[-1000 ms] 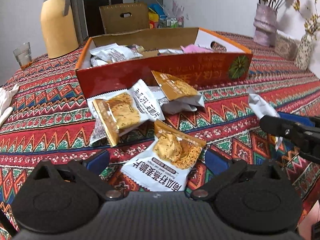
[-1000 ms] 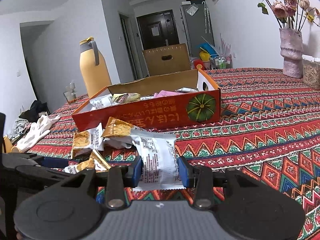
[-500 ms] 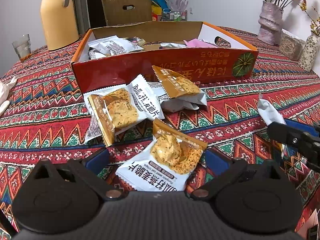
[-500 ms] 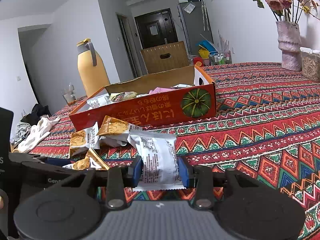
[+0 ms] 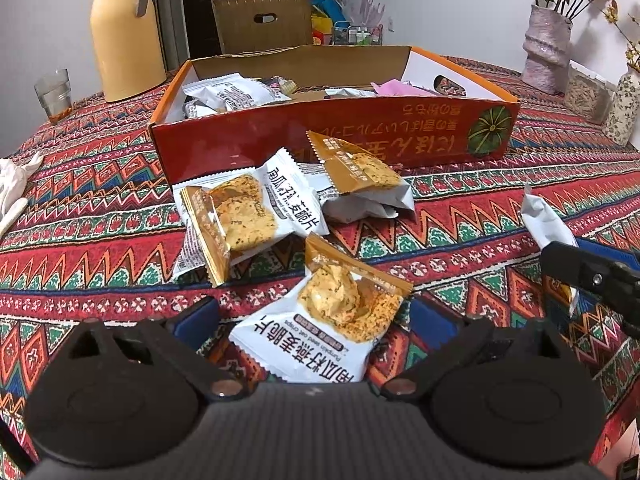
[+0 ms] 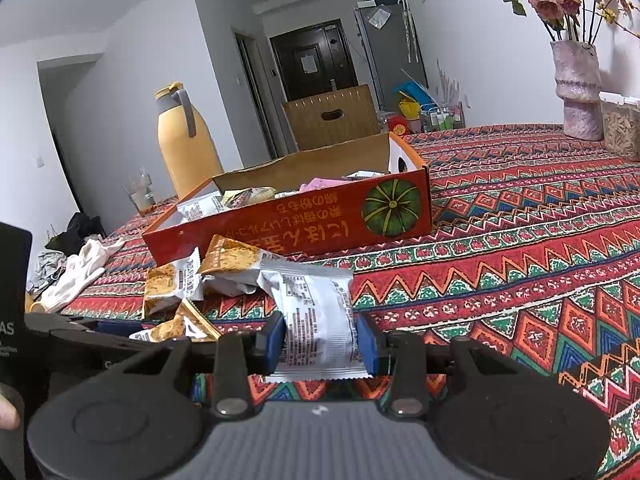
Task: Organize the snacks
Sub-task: 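Grasp the orange-and-white biscuit packet with left gripper while right holds its packet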
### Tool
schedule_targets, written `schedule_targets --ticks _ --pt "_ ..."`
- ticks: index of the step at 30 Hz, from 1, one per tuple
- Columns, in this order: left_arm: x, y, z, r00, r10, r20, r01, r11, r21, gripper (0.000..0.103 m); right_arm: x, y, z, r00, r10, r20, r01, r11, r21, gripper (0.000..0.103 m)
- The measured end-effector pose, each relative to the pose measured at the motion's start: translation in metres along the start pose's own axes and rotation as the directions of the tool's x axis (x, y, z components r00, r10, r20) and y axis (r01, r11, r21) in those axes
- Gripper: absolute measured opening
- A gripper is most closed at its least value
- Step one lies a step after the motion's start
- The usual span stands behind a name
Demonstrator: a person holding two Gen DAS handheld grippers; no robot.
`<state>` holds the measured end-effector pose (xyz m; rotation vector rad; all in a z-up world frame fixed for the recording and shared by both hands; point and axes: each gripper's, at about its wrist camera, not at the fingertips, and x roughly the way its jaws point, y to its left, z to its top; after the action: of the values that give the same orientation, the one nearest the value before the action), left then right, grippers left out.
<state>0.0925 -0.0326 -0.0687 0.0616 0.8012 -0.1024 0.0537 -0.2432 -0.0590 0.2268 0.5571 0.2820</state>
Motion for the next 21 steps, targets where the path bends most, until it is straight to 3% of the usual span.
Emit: schedule_targets --ticks 3,5,11,21 --pt "-0.003 -0.002 -0.002 1.0 -0.009 0.013 0.009 1.0 0.002 0.095 -0.001 0.0 -0.001 1.0 0.002 0.002 -0.002 1.0 0.0 0.038" --pt "-0.007 -0.004 -0.004 0.999 -0.026 0.031 0.025 1.0 0.014 0.08 -0.002 0.0 -0.001 1.0 0.002 0.003 -0.002 1.0 0.0 0.038" --pt "-0.012 -0.008 -0.004 0.998 -0.044 0.049 0.043 0.999 0.019 0.061 -0.006 0.001 -0.001 1.0 0.003 0.009 -0.003 1.0 -0.002 0.038" --pt "-0.02 -0.005 -0.006 0.995 -0.075 0.071 0.075 0.997 0.0 0.056 -0.012 0.005 -0.001 1.0 0.003 0.019 -0.002 1.0 -0.01 0.038"
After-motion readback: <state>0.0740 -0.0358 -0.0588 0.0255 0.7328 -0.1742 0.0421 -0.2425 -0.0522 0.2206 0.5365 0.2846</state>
